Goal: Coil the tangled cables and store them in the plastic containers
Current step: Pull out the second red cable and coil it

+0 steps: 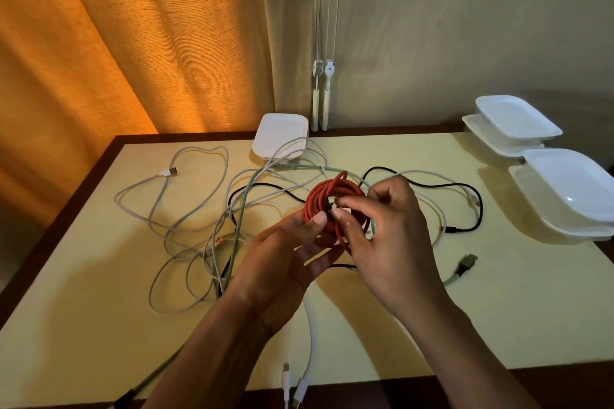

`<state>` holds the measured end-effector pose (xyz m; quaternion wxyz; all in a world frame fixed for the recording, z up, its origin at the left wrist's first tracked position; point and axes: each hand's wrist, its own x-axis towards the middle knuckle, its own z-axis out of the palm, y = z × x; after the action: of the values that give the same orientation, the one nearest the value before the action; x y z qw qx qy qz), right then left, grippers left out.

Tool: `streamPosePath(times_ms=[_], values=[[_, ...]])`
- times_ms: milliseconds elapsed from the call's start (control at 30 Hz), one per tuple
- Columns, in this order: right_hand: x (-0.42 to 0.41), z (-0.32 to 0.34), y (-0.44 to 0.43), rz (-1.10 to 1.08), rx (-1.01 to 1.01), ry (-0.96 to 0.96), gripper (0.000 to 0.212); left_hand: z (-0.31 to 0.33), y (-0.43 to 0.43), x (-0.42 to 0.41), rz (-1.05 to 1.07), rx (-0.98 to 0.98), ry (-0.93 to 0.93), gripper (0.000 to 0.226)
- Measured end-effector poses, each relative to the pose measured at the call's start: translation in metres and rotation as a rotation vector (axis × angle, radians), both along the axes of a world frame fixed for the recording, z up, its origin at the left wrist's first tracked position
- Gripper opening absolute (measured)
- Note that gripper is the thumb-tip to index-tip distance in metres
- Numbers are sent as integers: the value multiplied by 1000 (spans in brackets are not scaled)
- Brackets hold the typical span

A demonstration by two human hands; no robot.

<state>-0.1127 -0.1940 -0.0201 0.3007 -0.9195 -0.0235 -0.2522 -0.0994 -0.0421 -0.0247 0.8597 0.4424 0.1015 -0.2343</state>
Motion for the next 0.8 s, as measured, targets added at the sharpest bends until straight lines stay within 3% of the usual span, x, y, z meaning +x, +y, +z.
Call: streamPosePath(times_ms=[333, 700, 800], values=[[4, 0, -6, 145, 209, 150, 24, 2, 6, 4, -65, -95, 33, 36], [2, -2, -10, 160, 169, 75, 18, -4, 2, 4, -40, -48, 35, 30], [2, -1, -12, 187, 264, 61, 15, -3, 1, 4, -36, -44, 46, 32]])
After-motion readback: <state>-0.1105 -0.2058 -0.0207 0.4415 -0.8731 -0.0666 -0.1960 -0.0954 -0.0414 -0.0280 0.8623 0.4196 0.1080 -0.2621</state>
